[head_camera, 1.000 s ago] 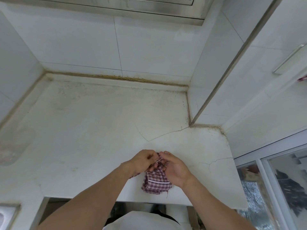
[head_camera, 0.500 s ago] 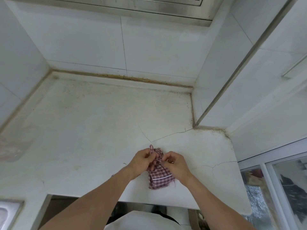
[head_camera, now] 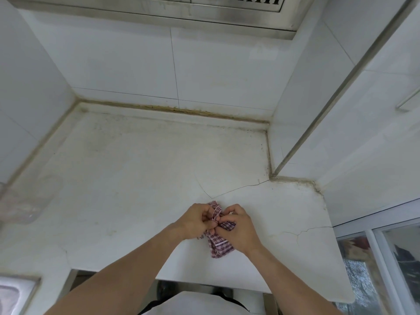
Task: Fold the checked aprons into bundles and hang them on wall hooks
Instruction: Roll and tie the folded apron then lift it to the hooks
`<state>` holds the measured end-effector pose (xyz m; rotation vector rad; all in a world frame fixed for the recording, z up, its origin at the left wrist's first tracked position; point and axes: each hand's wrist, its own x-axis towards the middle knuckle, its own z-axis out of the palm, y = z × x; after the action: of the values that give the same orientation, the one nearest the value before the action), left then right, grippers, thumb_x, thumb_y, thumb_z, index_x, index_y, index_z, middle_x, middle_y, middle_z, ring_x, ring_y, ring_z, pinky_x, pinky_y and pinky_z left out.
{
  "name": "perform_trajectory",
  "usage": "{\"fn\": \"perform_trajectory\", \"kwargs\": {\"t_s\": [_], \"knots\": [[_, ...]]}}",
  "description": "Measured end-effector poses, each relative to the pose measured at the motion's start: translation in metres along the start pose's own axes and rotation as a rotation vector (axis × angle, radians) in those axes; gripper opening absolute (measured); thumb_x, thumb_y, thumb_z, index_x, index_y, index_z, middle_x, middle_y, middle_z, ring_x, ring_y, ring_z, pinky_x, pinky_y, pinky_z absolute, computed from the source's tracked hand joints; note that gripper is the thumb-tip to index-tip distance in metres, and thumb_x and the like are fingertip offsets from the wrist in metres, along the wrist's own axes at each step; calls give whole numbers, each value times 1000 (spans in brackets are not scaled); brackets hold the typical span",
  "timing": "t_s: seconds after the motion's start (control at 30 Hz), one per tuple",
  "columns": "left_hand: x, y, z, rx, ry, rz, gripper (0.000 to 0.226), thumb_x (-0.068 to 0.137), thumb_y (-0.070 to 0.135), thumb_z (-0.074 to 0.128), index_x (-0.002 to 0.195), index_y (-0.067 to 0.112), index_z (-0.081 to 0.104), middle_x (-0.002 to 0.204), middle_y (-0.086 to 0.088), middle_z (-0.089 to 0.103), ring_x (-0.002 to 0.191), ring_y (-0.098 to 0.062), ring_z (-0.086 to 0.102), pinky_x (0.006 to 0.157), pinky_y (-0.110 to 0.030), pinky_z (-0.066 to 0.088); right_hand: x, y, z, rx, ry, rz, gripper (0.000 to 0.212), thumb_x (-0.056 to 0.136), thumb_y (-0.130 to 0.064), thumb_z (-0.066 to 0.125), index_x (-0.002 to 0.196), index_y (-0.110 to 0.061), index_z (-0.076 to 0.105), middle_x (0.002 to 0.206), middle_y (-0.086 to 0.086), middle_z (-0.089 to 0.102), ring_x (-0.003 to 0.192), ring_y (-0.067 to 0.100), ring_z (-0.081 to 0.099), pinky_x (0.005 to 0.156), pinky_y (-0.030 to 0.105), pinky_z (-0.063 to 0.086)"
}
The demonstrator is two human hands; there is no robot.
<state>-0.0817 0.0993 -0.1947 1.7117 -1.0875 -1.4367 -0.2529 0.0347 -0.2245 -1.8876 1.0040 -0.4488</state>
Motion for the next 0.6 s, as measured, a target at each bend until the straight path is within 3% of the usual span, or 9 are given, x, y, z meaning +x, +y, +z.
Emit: {"fn": "perform_trajectory", "kwargs": {"t_s": [0.1, 0.2, 0.3, 0.43, 0.5, 0.6], "knots": [[3, -1, 3, 39, 94, 45, 11, 89, -6, 66, 90, 4, 63, 83, -13, 68, 73, -23, 69, 81, -46, 59, 5, -1, -1, -18, -14, 13, 9, 75, -17, 85, 80, -22, 79, 95, -12, 56, 88, 6, 60, 79, 17, 48], [4, -1, 9, 126, 258, 87, 18, 88, -8, 65, 88, 10, 61, 101, -9, 59, 76, -22, 68, 75, -32, 59, 5, -6, 1, -16, -24, 2, 6, 79, -15, 81, 77, -19, 77, 91, -7, 57, 81, 12, 60, 71, 20, 50], [4, -4, 16, 125, 322, 154, 19, 85, -13, 63, 86, 6, 67, 104, -1, 63, 82, -10, 68, 77, -21, 56, 7, -12, 4, -17, -1, 67, 20, 79, -10, 75, 64, -20, 66, 84, -5, 56, 73, 13, 58, 64, 17, 45], [3, 0, 23, 259, 347, 190, 17, 88, -4, 63, 88, 9, 73, 82, 13, 64, 76, 4, 61, 72, -6, 44, 10, -17, 4, -29, 33, 97, 38, 82, -8, 65, 61, -31, 43, 69, -6, 48, 63, 9, 46, 61, 21, 36], [7, 1, 20, 325, 365, 175, 21, 89, 0, 64, 80, 19, 69, 79, 8, 62, 72, -2, 57, 67, -12, 41, 11, -17, 4, -46, 45, 100, 33, 82, -11, 65, 64, -28, 43, 66, -6, 49, 63, 10, 45, 59, 22, 36], [11, 4, 14, 296, 311, 31, 37, 90, 2, 62, 68, 28, 48, 71, 3, 57, 68, -16, 51, 60, -20, 38, 11, -17, 5, -57, 45, 117, 25, 81, -14, 69, 69, -25, 51, 72, -4, 58, 67, 14, 54, 61, 23, 44]]}}
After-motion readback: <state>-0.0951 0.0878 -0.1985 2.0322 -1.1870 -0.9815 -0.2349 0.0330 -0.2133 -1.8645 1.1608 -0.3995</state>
